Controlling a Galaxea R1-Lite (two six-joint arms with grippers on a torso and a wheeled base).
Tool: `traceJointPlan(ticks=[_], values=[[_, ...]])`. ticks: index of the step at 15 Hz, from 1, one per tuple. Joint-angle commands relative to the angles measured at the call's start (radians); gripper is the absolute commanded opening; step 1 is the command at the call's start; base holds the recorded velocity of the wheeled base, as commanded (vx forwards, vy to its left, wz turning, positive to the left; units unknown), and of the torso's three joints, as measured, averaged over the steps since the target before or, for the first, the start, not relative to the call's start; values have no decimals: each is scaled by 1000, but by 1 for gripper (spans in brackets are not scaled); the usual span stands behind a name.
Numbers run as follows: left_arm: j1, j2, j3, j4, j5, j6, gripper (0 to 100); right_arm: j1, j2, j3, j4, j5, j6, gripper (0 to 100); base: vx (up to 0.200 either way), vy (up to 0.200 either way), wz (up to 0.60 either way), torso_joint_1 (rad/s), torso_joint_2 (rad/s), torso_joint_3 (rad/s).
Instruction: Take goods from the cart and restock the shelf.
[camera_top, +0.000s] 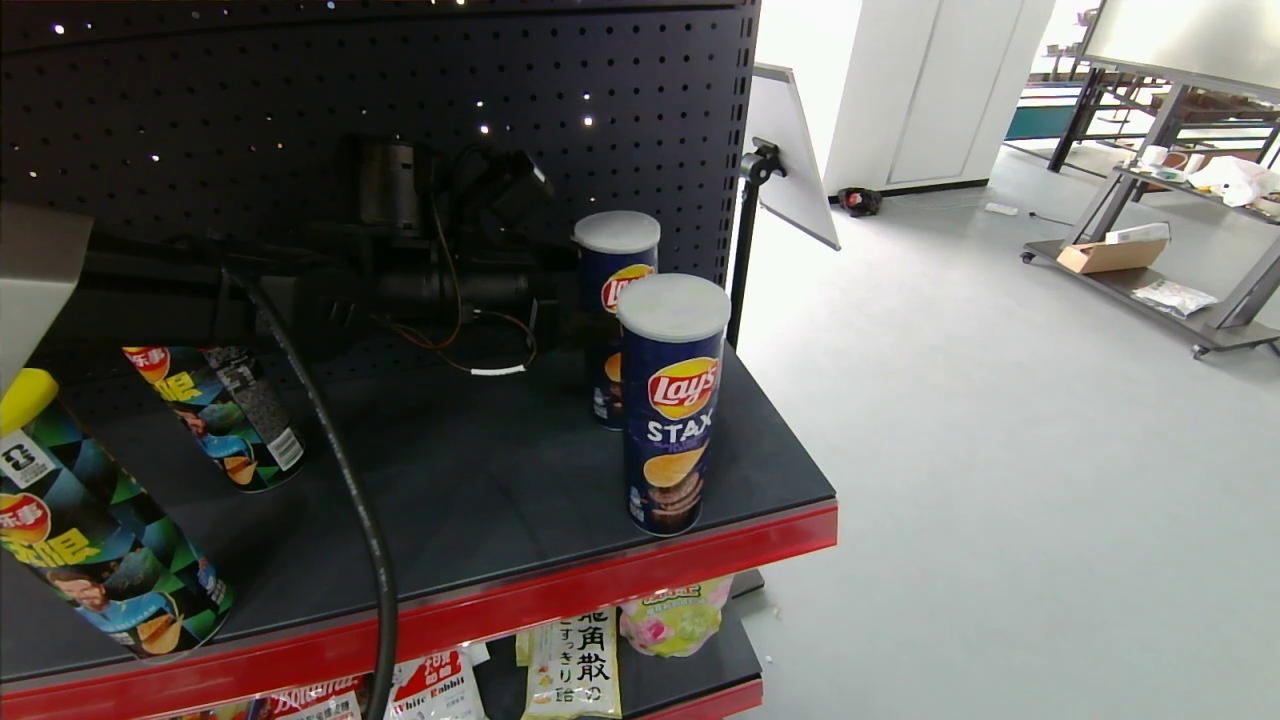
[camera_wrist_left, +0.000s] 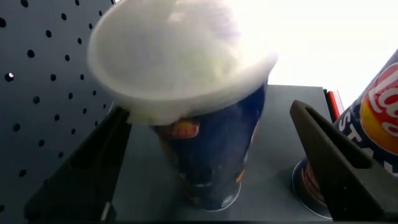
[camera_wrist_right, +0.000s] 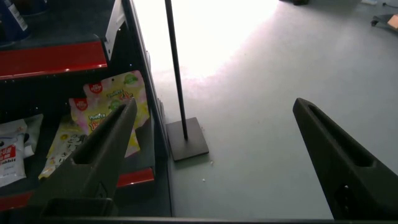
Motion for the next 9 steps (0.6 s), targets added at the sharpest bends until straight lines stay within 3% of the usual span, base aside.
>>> traceJointPlan(ticks=[1, 4, 9], values=[[-1, -13, 4, 0, -1, 0, 100, 1, 1, 0, 0, 0, 0, 100, 0, 0, 0, 0, 0, 0], [-1, -51, 45, 0, -1, 0, 100, -1, 1, 0, 0, 0, 0, 100, 0, 0, 0, 0, 0, 0], [12, -177, 213, -8, -1, 6, 100, -1, 1, 0, 0, 0, 0, 100, 0, 0, 0, 0, 0, 0]])
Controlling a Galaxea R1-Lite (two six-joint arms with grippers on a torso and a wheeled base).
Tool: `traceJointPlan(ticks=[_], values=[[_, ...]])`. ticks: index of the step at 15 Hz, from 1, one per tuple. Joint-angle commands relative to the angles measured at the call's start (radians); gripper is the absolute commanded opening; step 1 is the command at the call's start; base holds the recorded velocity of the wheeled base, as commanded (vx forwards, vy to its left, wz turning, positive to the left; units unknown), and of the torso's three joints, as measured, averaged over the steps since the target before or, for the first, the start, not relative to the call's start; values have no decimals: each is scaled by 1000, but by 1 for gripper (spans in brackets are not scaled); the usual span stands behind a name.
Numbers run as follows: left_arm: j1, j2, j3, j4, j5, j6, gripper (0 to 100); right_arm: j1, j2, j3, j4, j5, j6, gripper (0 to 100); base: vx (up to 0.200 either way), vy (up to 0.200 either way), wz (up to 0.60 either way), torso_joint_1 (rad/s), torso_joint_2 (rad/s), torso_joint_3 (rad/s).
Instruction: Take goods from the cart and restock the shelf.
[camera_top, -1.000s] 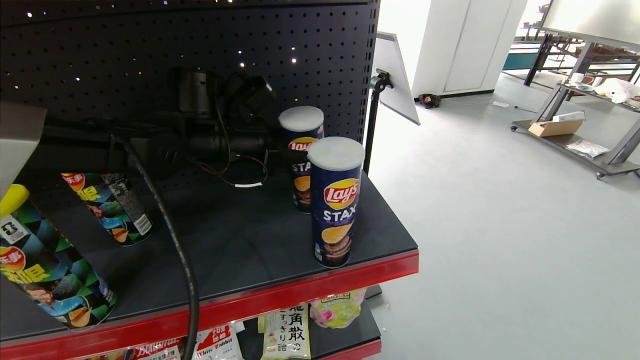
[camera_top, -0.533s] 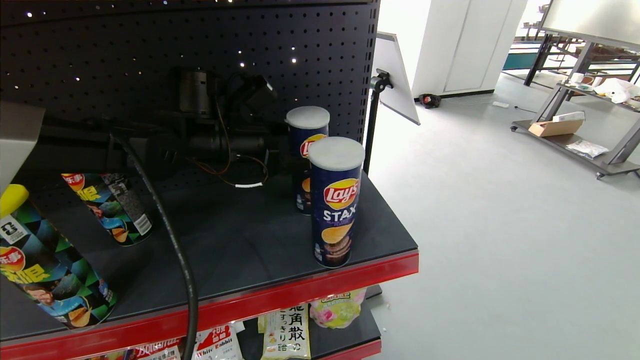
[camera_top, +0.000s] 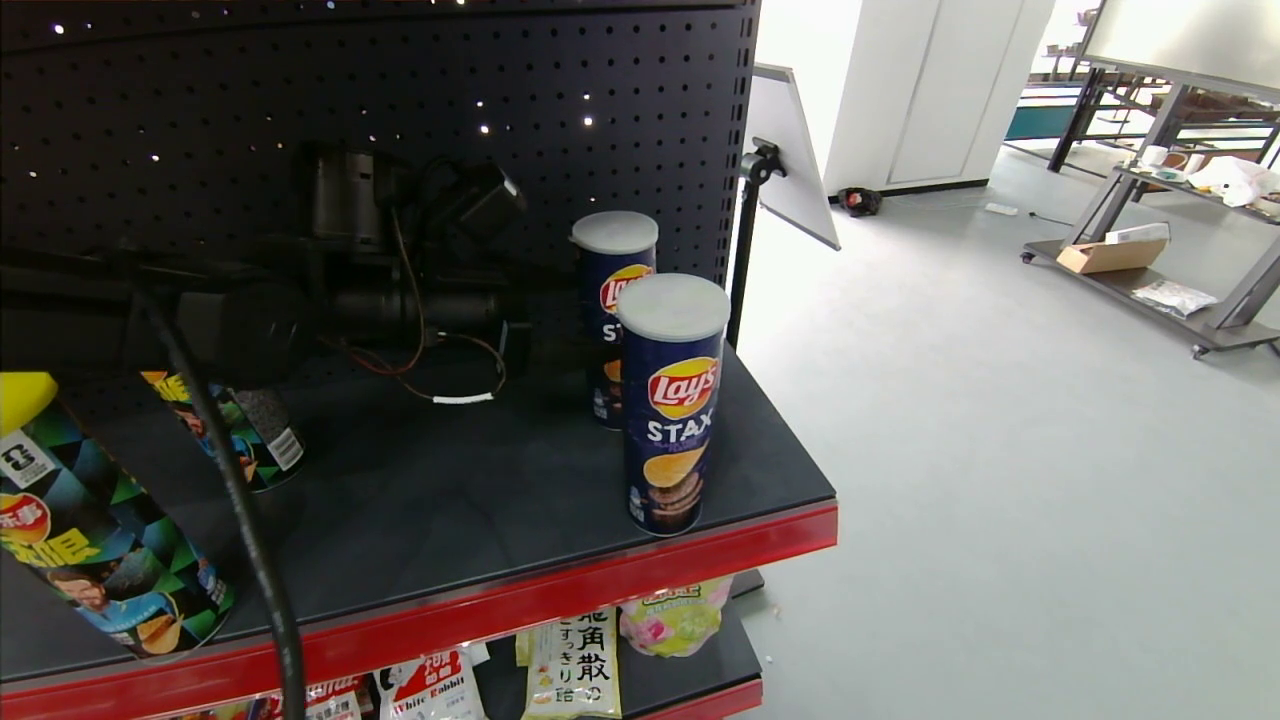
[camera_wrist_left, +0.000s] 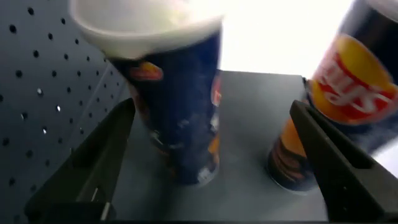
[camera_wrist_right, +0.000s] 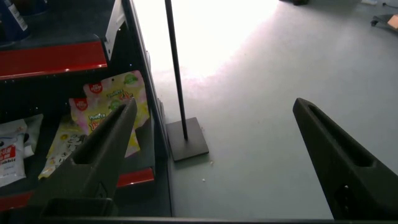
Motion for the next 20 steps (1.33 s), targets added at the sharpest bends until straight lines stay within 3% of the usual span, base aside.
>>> traceJointPlan(ticks=[1, 4, 6, 7, 9, 11, 12, 13, 15, 17, 18, 19, 20], values=[[5, -90, 79, -3, 1, 2, 100, 1, 1, 0, 0, 0, 0, 100, 0, 0, 0, 0, 0, 0], [44, -236, 258, -1, 3, 2, 100, 1, 1, 0, 0, 0, 0, 100, 0, 0, 0, 0, 0, 0], [44, -336, 336, 2, 49, 1, 100, 1, 1, 0, 0, 0, 0, 100, 0, 0, 0, 0, 0, 0], [42, -429, 398, 13, 136, -7, 100, 1, 1, 0, 0, 0, 0, 100, 0, 0, 0, 0, 0, 0], [42, -579, 513, 30, 240, -13, 100, 1, 1, 0, 0, 0, 0, 100, 0, 0, 0, 0, 0, 0], [44, -721, 606, 68, 251, -50, 100, 1, 1, 0, 0, 0, 0, 100, 0, 0, 0, 0, 0, 0], [42, -866, 672, 122, 253, -98, 100, 1, 1, 0, 0, 0, 0, 100, 0, 0, 0, 0, 0, 0], [42, -946, 700, 160, 260, -111, 100, 0, 1, 0, 0, 0, 0, 100, 0, 0, 0, 0, 0, 0], [41, -1089, 726, 264, 333, -116, 100, 1, 1, 0, 0, 0, 0, 100, 0, 0, 0, 0, 0, 0], [36, -1245, 724, 361, 509, -159, 100, 1, 1, 0, 0, 0, 0, 100, 0, 0, 0, 0, 0, 0], [36, -1270, 726, 372, 555, -174, 100, 1, 1, 0, 0, 0, 0, 100, 0, 0, 0, 0, 0, 0], [39, -1333, 737, 395, 687, -233, 100, 1, 1, 0, 0, 0, 0, 100, 0, 0, 0, 0, 0, 0], [45, -1422, 775, 418, 842, -315, 100, 0, 1, 0, 0, 0, 0, 100, 0, 0, 0, 0, 0, 0]])
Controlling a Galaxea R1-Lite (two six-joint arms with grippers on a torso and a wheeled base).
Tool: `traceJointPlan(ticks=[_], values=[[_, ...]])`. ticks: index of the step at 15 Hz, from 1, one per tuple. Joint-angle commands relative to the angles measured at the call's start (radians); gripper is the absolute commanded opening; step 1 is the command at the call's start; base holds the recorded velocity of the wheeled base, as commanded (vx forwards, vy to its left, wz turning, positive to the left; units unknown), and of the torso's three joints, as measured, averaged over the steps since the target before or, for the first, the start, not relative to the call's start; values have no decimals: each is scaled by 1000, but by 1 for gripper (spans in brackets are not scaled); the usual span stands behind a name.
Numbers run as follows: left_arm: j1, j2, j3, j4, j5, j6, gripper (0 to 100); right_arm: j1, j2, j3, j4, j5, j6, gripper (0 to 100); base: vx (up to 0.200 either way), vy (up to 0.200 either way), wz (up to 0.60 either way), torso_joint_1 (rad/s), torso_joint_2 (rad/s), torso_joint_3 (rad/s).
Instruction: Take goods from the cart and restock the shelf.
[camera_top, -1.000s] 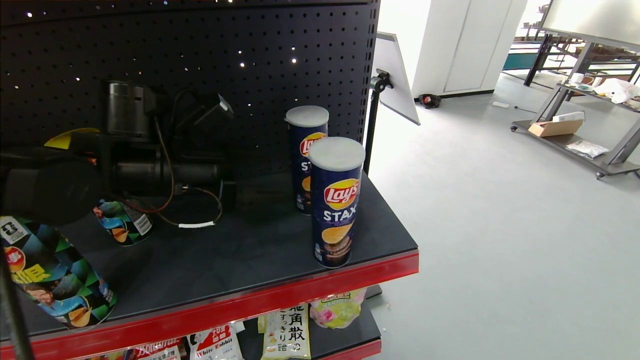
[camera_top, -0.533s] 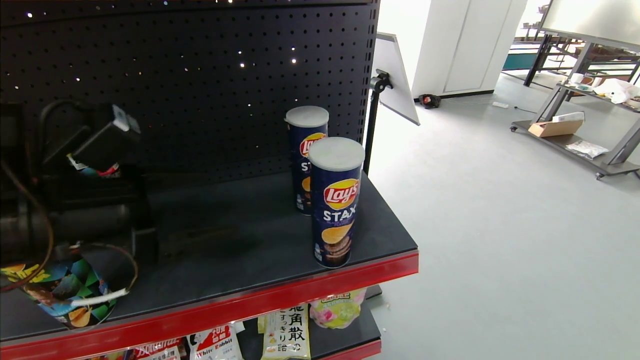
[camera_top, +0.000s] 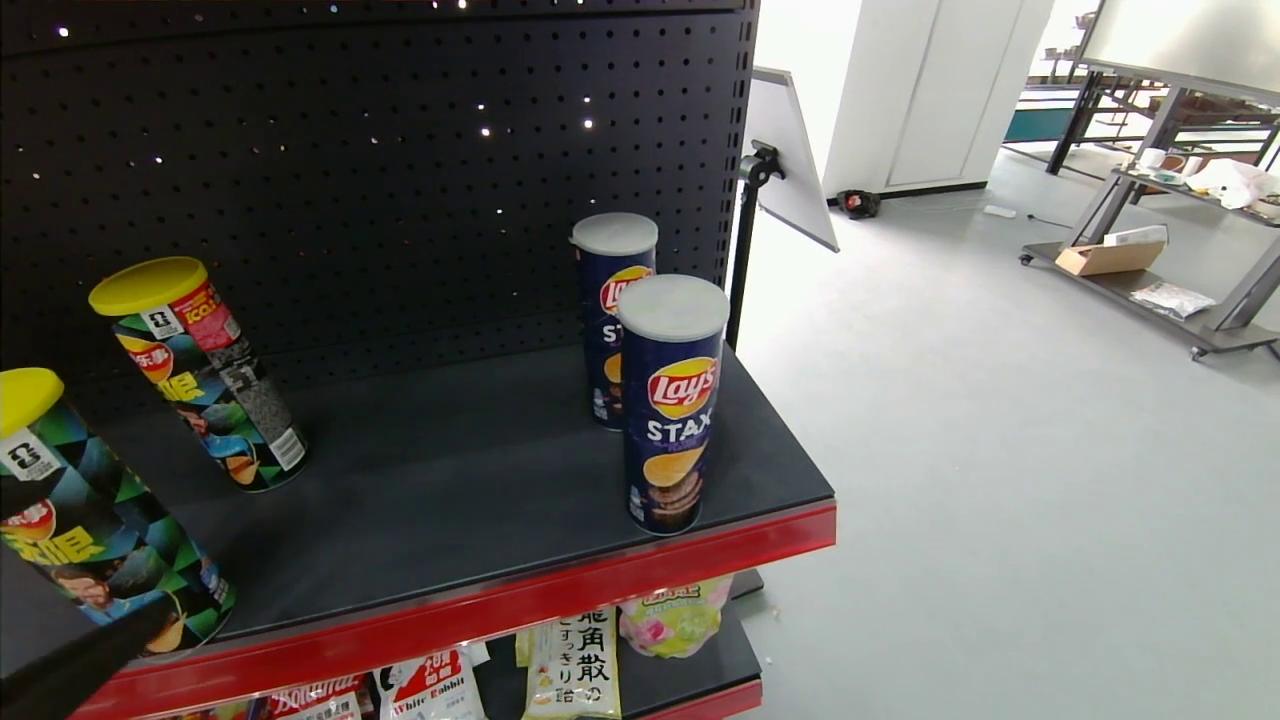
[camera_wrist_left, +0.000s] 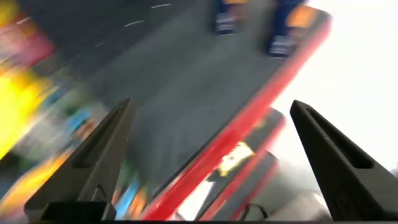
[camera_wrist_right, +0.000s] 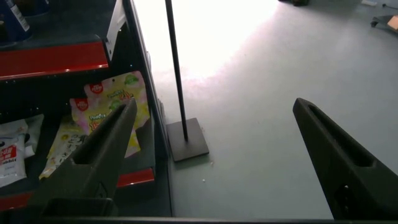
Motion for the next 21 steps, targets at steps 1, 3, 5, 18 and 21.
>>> traceJointPlan(ticks=[1, 3, 5, 18, 21], values=[[7, -266, 94, 56, 224, -118, 100, 1, 1, 0, 0, 0, 0, 100, 0, 0, 0, 0, 0, 0], [39, -421, 175, 153, 321, -153, 100, 1, 1, 0, 0, 0, 0, 100, 0, 0, 0, 0, 0, 0], [100, -481, 177, 269, 319, -188, 100, -1, 1, 0, 0, 0, 0, 100, 0, 0, 0, 0, 0, 0], [320, -562, 504, -5, 184, -208, 100, 1, 1, 0, 0, 0, 0, 100, 0, 0, 0, 0, 0, 0], [295, -671, 586, -165, 54, -224, 100, -1, 1, 0, 0, 0, 0, 100, 0, 0, 0, 0, 0, 0]])
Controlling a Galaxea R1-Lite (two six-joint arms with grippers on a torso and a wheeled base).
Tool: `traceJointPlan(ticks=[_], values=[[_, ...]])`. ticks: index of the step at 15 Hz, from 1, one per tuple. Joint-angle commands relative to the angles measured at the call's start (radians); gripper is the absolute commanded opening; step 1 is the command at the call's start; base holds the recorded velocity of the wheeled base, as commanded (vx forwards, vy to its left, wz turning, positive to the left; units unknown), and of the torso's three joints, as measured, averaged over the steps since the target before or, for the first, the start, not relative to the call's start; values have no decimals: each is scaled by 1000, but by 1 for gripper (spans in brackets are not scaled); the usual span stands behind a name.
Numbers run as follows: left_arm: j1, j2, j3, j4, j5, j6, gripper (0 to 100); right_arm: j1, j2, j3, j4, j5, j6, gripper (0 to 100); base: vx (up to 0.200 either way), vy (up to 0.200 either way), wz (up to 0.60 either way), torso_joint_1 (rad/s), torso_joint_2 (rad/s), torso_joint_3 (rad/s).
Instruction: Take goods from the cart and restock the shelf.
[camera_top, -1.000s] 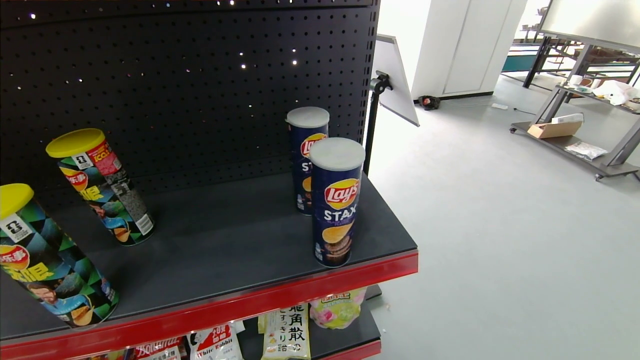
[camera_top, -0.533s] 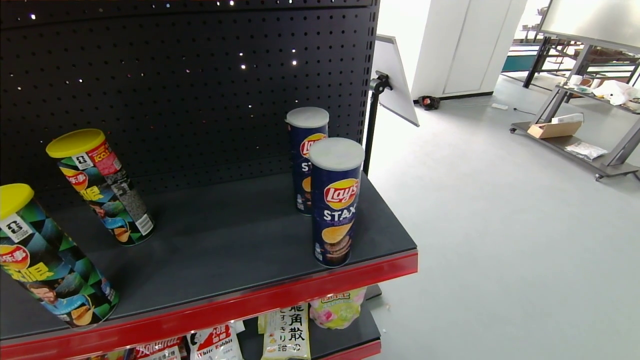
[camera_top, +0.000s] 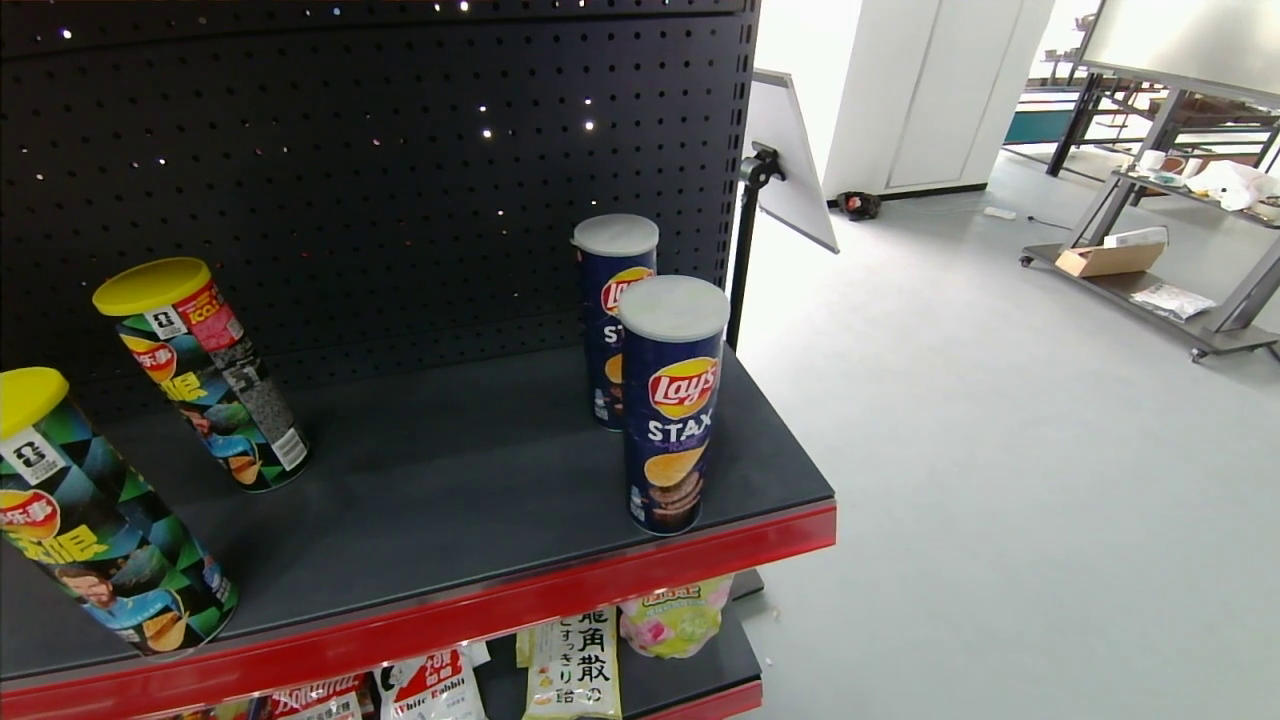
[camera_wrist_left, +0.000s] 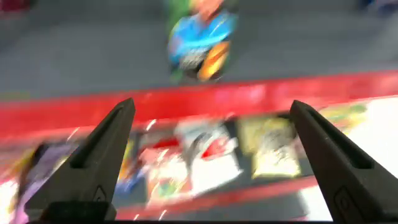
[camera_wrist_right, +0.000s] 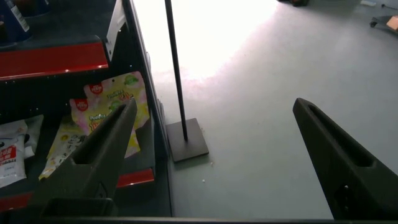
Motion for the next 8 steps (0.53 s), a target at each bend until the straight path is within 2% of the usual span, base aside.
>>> traceJointPlan(ticks=[1, 2, 3, 4, 5, 6, 7, 8], values=[[-12, -65, 51, -57, -11, -13, 100, 0, 1, 0, 0, 0, 0, 100, 0, 0, 0, 0, 0, 0], [-12, -65, 48, -45, -17, -7, 100, 1, 1, 0, 0, 0, 0, 100, 0, 0, 0, 0, 0, 0], [-12, -65, 48, -46, -34, 17, 100, 1, 1, 0, 0, 0, 0, 100, 0, 0, 0, 0, 0, 0], [-12, -65, 50, -51, -92, 76, 100, 0, 1, 0, 0, 0, 0, 100, 0, 0, 0, 0, 0, 0], [-12, -65, 50, -57, -160, 90, 100, 0, 1, 0, 0, 0, 0, 100, 0, 0, 0, 0, 0, 0], [-15, -54, 50, -63, -177, 16, 100, 1, 1, 0, 0, 0, 0, 100, 0, 0, 0, 0, 0, 0], [-15, -27, 50, -63, -173, 17, 100, 0, 1, 0, 0, 0, 0, 100, 0, 0, 0, 0, 0, 0], [-7, -50, 50, -60, -149, 108, 100, 0, 1, 0, 0, 0, 0, 100, 0, 0, 0, 0, 0, 0]])
